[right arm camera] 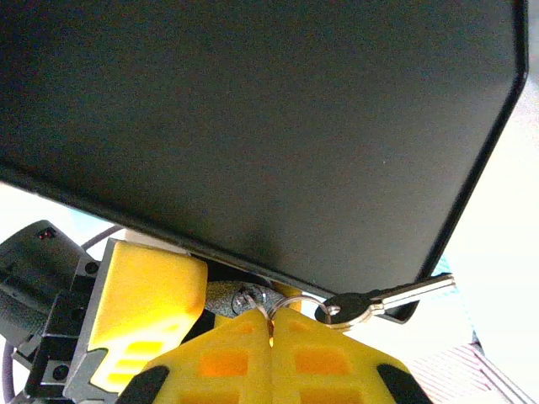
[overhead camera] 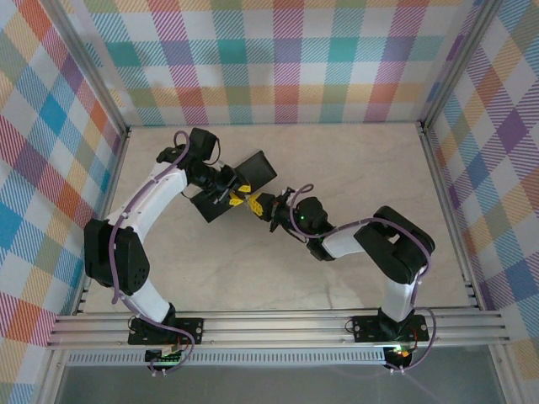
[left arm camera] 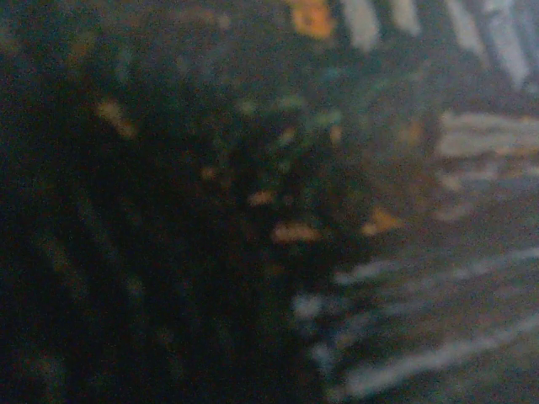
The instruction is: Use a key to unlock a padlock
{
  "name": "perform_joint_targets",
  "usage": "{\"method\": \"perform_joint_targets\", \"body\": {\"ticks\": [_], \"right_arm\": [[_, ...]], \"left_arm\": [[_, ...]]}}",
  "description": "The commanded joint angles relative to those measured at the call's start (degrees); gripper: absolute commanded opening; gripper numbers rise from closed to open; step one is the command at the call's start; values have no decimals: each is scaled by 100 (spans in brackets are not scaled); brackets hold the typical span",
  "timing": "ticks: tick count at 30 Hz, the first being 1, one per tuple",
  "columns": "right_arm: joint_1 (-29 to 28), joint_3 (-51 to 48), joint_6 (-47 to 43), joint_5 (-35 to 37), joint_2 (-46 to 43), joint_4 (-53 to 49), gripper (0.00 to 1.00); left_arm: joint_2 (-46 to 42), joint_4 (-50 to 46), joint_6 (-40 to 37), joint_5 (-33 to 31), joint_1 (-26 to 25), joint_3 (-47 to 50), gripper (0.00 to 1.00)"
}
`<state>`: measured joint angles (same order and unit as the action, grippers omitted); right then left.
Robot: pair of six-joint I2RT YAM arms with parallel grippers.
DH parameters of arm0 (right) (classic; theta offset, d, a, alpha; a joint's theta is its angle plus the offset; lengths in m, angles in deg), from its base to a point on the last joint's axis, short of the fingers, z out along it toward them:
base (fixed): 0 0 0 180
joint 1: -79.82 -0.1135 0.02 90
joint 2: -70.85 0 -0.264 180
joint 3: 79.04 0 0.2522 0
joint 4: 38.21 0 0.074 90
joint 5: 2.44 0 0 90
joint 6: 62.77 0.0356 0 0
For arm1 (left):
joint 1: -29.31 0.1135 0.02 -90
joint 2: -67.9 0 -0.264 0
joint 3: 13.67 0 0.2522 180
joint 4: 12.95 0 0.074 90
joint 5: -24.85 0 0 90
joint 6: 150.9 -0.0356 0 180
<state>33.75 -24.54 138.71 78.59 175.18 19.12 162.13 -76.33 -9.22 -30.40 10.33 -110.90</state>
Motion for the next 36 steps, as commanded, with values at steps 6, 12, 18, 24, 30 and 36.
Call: {"method": "perform_joint_targets", "body": {"ticks": [6, 12, 18, 24, 30, 36], "right_arm": [[-649, 61, 1508, 783, -209, 882, 0], [-720, 102, 1796, 1022, -335, 950, 0], [-720, -93, 1838, 1042, -526, 951, 0], [-719, -180, 1848, 1069, -775, 951, 0], [-720, -306, 1850, 1072, -910, 951, 0], [-644, -493, 1699, 1137, -1048, 951, 0]], "left_arm": [[-93, -47, -1326, 866, -205, -461, 0], [-142, 256, -1987, 1174, -206, -444, 0], [-355, 96, -3079, 1078, -194, -459, 0], [-459, 324, -3632, 1064, -194, -224, 0], [-477, 605, -3913, 1327, -194, -85, 0], [-436, 487, -3841, 1088, -194, -155, 0]]}}
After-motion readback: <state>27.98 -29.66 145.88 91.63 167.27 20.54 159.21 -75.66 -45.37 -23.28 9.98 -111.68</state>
